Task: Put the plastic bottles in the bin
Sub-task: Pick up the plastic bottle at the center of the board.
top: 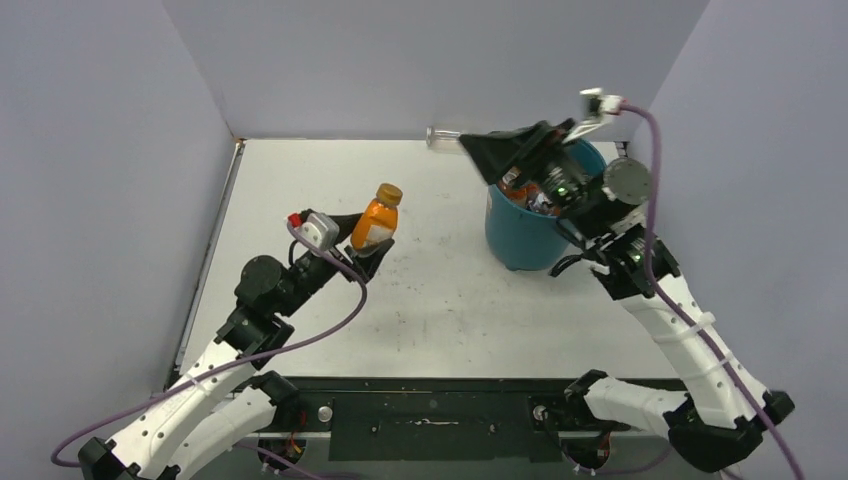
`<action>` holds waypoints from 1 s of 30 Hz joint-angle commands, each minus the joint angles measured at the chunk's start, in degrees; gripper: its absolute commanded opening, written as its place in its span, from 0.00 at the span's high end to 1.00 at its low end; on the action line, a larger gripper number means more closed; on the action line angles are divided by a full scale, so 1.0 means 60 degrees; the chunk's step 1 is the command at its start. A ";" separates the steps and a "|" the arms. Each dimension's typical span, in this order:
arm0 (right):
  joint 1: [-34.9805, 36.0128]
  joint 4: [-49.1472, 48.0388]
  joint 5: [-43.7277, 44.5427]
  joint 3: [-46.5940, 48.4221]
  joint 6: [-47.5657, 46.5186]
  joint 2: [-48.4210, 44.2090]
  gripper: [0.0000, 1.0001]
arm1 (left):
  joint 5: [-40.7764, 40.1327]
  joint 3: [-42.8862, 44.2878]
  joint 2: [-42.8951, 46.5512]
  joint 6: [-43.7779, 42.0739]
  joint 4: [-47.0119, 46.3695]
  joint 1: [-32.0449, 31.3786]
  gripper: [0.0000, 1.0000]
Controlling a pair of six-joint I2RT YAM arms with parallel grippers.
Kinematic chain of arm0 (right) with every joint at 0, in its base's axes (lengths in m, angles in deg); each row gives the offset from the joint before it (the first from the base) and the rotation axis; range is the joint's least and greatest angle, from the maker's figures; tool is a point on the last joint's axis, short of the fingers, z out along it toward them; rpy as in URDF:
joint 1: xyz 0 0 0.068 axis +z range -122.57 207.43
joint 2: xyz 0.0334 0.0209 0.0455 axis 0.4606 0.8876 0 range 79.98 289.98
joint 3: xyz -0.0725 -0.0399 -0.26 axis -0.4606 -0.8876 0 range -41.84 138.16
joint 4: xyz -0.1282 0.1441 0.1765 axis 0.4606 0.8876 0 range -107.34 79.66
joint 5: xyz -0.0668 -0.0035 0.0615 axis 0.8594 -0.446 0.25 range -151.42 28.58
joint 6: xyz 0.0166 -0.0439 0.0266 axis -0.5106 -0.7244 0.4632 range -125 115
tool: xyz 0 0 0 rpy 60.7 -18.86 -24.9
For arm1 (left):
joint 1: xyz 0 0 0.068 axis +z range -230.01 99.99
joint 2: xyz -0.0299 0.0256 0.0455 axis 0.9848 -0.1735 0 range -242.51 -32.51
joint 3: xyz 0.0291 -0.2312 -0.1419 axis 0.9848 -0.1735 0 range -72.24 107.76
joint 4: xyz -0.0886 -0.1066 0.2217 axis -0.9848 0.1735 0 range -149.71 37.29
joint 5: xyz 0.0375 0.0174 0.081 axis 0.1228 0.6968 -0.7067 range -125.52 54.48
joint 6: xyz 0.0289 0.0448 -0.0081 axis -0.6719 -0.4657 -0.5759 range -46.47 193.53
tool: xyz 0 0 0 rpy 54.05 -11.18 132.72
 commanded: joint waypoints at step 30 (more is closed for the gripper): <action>0.6521 -0.1368 0.4142 -0.2093 -0.2336 0.0963 0.30 | -0.0005 -0.2434 0.2497 -0.0605 -0.2241 -0.2217 0.72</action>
